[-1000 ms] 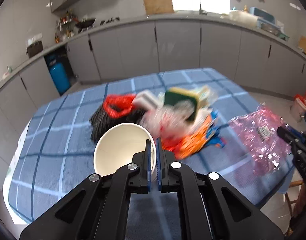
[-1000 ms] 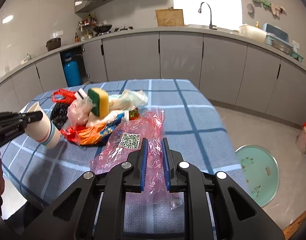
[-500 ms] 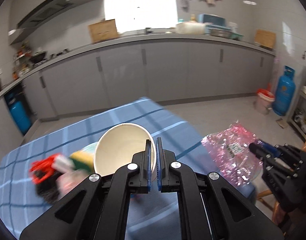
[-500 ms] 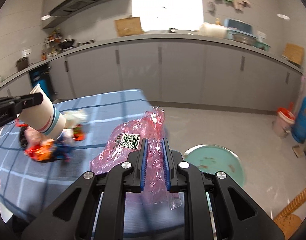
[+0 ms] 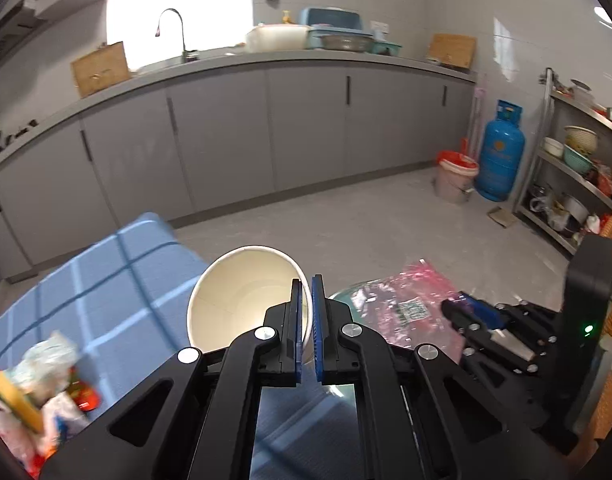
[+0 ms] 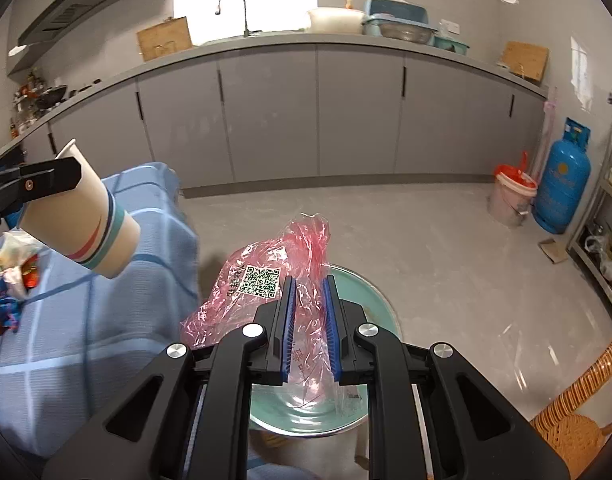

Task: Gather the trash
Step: 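Carry the cup and pink bag over the teal basin and open both tools, then move both open tools back to the trash pile on the table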

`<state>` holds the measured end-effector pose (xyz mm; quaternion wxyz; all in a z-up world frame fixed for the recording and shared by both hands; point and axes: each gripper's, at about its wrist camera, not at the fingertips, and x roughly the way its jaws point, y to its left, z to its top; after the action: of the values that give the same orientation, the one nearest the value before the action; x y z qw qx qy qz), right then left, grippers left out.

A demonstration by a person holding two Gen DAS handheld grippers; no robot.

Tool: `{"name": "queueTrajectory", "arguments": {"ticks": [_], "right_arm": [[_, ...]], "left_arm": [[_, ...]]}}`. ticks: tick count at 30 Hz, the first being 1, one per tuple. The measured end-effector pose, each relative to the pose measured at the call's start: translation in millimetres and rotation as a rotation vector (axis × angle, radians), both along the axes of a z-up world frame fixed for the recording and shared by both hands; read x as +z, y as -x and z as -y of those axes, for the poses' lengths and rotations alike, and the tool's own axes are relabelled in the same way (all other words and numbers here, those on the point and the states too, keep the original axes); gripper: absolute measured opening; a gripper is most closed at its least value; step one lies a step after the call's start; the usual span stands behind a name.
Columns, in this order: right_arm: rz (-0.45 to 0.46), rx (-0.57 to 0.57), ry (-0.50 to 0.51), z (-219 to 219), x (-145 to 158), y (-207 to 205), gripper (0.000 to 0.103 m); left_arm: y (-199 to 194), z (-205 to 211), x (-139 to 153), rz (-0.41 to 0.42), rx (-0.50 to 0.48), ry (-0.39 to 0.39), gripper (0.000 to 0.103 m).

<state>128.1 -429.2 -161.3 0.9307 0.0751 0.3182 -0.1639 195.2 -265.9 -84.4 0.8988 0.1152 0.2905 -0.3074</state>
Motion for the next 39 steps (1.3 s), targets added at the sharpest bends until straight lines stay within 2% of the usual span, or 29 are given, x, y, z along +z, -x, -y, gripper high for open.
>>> {"name": "queueTrajectory", "arguments": {"ticks": [8, 9, 10, 11, 15, 17, 20, 23, 28, 32, 39], "right_arm": [[-0.046, -0.032, -0.018, 30, -42, -13, 0.019], [-0.049, -0.038, -0.018, 33, -46, -15, 0.02], [-0.05, -0.047, -0.03, 38, -51, -16, 0.026], [-0.05, -0.052, -0.044, 41, -54, -17, 0.037], [-0.057, -0.07, -0.05, 47, -60, -16, 0.042], [-0.053, -0.079, -0.05, 47, -60, -13, 0.057], [-0.049, -0.093, -0.049, 49, -57, -8, 0.057], [-0.039, -0.106, -0.045, 46, -51, 0, 0.063], [-0.039, -0.102, -0.037, 32, -39, 8, 0.068], [-0.006, -0.054, -0.04, 4, -24, 11, 0.074], [0.04, 0.114, -0.03, -68, 7, -5, 0.075]], "left_arm": [[-17, 46, -36, -0.067, -0.073, -0.001, 0.008], [-21, 49, -42, -0.083, -0.072, 0.001, 0.014], [-24, 51, -46, -0.094, -0.07, -0.001, 0.039], [-26, 50, -49, -0.089, -0.061, -0.003, 0.056], [-28, 44, -51, -0.077, -0.048, -0.009, 0.058], [-30, 41, -50, -0.07, -0.033, -0.012, 0.065], [-34, 33, -47, -0.082, -0.01, -0.003, 0.07], [-34, 24, -42, -0.07, 0.023, -0.01, 0.074], [-27, -2, -27, -0.008, 0.09, -0.054, 0.082], [-18, -35, -13, 0.051, 0.155, -0.088, 0.086], [1, -117, 11, 0.112, 0.307, -0.103, 0.086]]}}
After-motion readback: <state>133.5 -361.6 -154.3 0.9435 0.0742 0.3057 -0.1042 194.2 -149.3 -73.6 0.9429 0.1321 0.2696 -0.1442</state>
